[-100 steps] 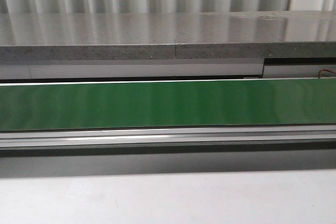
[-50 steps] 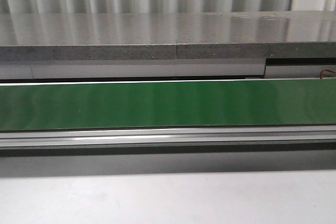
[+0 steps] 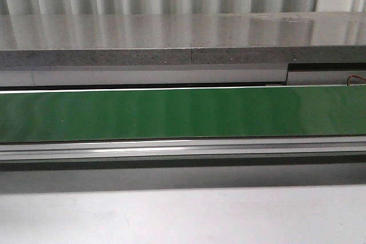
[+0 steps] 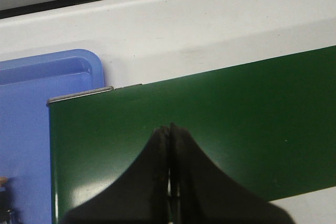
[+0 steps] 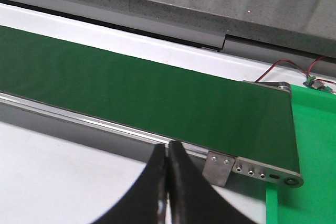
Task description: Move button from right to left
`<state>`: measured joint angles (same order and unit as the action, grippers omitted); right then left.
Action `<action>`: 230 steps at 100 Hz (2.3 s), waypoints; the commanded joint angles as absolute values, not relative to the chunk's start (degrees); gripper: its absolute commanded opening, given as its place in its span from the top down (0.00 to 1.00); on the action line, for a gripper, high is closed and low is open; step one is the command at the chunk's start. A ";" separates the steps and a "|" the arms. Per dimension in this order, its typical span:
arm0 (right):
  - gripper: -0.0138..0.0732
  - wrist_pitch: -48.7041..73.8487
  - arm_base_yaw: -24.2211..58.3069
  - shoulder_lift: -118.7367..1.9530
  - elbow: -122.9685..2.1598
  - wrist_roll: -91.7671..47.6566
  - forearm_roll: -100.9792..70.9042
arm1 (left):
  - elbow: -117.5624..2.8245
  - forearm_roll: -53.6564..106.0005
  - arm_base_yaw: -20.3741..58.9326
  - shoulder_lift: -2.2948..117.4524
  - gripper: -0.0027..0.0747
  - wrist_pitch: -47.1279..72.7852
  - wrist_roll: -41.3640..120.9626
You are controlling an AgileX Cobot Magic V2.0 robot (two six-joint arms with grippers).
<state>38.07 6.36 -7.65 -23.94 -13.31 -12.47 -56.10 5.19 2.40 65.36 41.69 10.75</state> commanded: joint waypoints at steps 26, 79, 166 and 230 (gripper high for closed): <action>0.92 33.62 6.49 -8.23 -25.35 -13.78 -12.35 | -45.09 7.54 2.89 42.40 0.99 37.25 10.26; 0.92 33.62 6.49 -8.23 -25.35 -13.78 -12.35 | -33.15 5.06 2.77 11.96 0.99 39.75 10.26; 0.92 33.62 6.49 -8.23 -25.35 -13.78 -12.35 | 1.57 -3.84 2.08 -2.04 0.99 3.72 0.00; 0.92 33.55 6.49 -8.23 -25.35 -13.78 -12.35 | 2.46 -3.35 2.08 -2.04 0.99 4.85 0.00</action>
